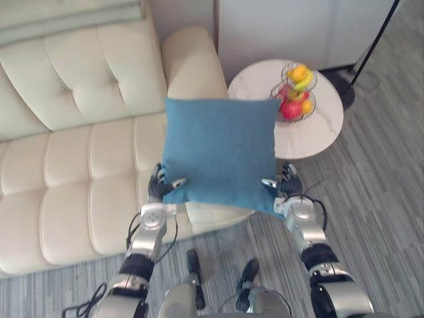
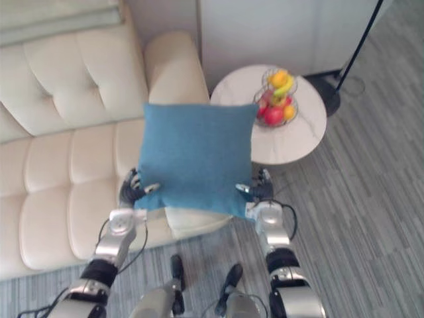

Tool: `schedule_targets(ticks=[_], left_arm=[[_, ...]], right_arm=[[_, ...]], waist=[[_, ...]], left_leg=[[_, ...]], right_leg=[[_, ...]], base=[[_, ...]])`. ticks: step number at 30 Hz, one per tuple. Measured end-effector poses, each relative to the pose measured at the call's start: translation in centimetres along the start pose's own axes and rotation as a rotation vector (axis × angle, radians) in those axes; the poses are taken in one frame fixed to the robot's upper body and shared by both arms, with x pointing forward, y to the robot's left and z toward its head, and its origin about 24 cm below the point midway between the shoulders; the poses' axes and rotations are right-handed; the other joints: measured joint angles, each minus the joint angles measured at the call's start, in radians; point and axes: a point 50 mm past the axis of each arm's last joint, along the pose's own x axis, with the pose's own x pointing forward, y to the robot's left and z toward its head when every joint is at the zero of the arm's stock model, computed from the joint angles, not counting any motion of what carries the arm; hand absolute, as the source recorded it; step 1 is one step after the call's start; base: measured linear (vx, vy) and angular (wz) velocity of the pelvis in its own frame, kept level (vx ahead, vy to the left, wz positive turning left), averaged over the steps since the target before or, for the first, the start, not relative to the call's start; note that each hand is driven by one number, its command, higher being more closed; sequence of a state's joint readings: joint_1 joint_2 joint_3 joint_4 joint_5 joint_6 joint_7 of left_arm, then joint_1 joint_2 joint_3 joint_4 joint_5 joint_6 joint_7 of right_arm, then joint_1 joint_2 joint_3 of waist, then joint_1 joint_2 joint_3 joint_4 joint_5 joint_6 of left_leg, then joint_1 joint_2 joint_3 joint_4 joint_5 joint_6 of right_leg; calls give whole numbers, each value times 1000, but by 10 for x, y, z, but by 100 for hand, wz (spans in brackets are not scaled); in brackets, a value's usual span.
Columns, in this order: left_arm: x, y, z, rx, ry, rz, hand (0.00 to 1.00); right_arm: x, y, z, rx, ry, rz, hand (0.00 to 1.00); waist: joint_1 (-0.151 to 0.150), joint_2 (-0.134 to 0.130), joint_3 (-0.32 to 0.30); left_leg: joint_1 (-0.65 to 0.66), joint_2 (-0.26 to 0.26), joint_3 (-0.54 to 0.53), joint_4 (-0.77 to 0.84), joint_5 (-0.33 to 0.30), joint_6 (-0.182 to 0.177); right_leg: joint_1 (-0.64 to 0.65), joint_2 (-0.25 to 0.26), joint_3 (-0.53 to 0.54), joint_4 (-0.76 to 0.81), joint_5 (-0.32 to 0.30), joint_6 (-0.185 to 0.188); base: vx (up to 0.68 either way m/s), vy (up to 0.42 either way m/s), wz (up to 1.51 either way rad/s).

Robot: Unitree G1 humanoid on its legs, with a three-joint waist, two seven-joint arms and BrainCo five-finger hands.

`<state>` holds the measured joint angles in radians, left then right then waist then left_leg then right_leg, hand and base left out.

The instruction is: Pick up cushions and gather them together orderly.

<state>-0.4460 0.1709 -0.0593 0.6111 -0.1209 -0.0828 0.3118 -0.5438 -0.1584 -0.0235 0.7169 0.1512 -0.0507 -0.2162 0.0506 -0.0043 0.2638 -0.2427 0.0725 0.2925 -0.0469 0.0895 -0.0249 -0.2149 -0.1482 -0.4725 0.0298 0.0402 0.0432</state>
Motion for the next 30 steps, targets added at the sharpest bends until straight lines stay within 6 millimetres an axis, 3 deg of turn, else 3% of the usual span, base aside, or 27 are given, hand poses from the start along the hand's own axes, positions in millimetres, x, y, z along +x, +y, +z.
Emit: schedule_targets(ticks=[7, 12, 16, 21, 30], left_arm=[[13, -4, 27, -77, -70, 9, 100], [13, -8, 37, -133, -110, -4, 100], [1, -17, 56, -189, -211, -54, 100], [-30, -22, 32, -240, -169, -95, 100], [-80, -16, 2, -312, -96, -145, 100]], right_arm=[[10, 13, 27, 44, -65, -1, 100], [10, 14, 31, 86, -84, 3, 100], [0, 14, 30, 127, -123, 23, 100], [-29, 7, -4, 135, -77, 33, 100], [-77, -4, -31, 157, -61, 52, 100]], waist=[[0, 1, 38], [0, 3, 41], [0, 8, 44], [-3, 8, 43], [-26, 8, 31]], left_leg=[[-53, -4, 2, -1, 15, 4], [-54, -4, 2, -1, 16, 2], [-47, -5, 3, -1, 16, 2], [37, -17, 3, -4, 15, 0], [158, -25, -17, -24, -2, -15]], right_leg=[[-74, -12, 13, 36, 2, -3], [-75, -12, 14, 37, 2, -3], [-68, -13, 21, 36, 2, -3], [10, -27, 61, 32, -3, 0], [99, -35, 95, 86, -54, 19]], base=[[-23, 23, -2], [14, 4, 0], [67, 12, 0], [106, 34, -4], [12, 32, 3]])
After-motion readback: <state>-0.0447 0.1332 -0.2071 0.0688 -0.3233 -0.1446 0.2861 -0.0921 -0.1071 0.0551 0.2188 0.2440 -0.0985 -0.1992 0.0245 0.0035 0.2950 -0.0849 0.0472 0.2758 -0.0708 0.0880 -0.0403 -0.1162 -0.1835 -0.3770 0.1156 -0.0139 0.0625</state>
